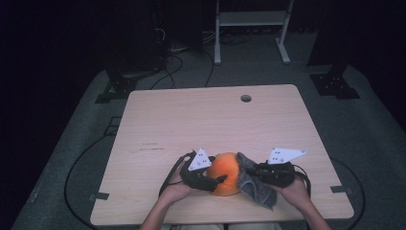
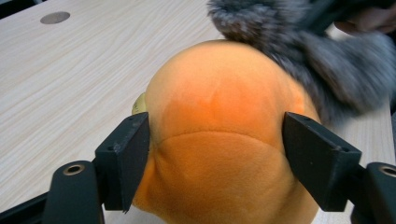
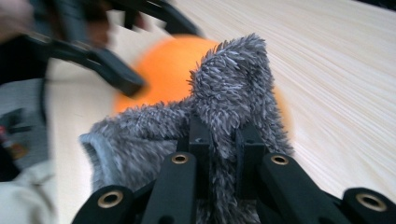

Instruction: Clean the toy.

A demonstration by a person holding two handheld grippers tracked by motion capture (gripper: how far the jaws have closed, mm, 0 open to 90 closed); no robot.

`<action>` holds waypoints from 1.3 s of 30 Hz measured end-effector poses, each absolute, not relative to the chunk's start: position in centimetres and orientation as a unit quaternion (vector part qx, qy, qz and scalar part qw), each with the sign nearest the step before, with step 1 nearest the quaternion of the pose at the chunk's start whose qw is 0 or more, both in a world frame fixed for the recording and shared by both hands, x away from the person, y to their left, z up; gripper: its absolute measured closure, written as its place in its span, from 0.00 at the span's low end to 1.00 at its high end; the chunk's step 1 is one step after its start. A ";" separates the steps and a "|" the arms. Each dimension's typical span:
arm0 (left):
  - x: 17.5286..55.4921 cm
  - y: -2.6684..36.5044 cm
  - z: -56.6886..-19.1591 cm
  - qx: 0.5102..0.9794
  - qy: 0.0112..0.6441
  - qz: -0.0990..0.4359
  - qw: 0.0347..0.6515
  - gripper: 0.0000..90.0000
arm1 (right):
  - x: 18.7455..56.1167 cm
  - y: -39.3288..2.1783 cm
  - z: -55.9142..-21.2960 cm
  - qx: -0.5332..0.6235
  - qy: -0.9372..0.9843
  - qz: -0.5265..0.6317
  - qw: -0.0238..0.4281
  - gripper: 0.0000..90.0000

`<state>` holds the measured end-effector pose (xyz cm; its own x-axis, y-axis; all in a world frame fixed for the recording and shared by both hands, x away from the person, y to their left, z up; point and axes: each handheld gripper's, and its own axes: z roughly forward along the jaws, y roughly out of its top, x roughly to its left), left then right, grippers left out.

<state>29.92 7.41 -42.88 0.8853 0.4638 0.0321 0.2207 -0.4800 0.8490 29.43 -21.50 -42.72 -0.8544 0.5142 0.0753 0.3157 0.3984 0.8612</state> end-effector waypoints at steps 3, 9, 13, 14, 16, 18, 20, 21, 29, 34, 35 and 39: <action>29.6 7.3 -42.9 0.854 0.190 0.138 0.465 0.28 | 30.1 -22.9 -43.5 0.286 0.828 0.473 0.096 0.89; 29.0 6.7 -42.7 0.861 0.153 0.153 0.460 0.29 | 29.3 -22.0 -41.6 0.235 0.810 0.530 0.084 0.89; 28.9 6.7 -42.0 0.864 0.146 0.151 0.457 0.20 | 29.1 -20.6 -41.9 0.218 0.830 0.507 0.084 0.89; 28.9 6.7 -42.0 0.864 0.146 0.151 0.457 0.17 | 29.1 -20.6 -41.9 0.218 0.830 0.507 0.084 0.89; 29.3 7.3 -41.5 0.856 0.171 0.143 0.466 0.12 | 28.9 -21.0 -42.2 0.224 0.829 0.505 0.081 0.89; 29.5 7.4 -41.6 0.857 0.180 0.137 0.463 0.09 | 28.8 -21.1 -42.2 0.224 0.829 0.506 0.081 0.89; 29.8 7.2 -42.3 0.867 0.194 0.112 0.446 0.08 | 28.7 -21.3 -42.3 0.224 0.829 0.507 0.079 0.89; 29.9 7.1 -42.5 0.867 0.200 0.102 0.445 0.08 | 28.7 -21.3 -42.3 0.223 0.830 0.506 0.079 0.89; 28.9 6.9 -41.6 0.850 0.148 0.157 0.481 0.44 | 28.0 -21.7 -41.0 0.221 0.818 0.520 0.102 0.89; 28.7 6.4 -41.7 0.859 0.119 0.179 0.465 0.42 | 26.8 -18.7 -39.9 0.167 0.832 0.514 0.120 0.89; 28.7 6.6 -41.9 0.862 0.116 0.183 0.459 0.42 | 26.9 -18.2 -40.3 0.165 0.837 0.506 0.125 0.89; 28.9 7.7 -42.6 0.866 0.125 0.175 0.452 0.42 | 28.2 -19.3 -40.8 0.199 0.830 0.506 0.125 0.89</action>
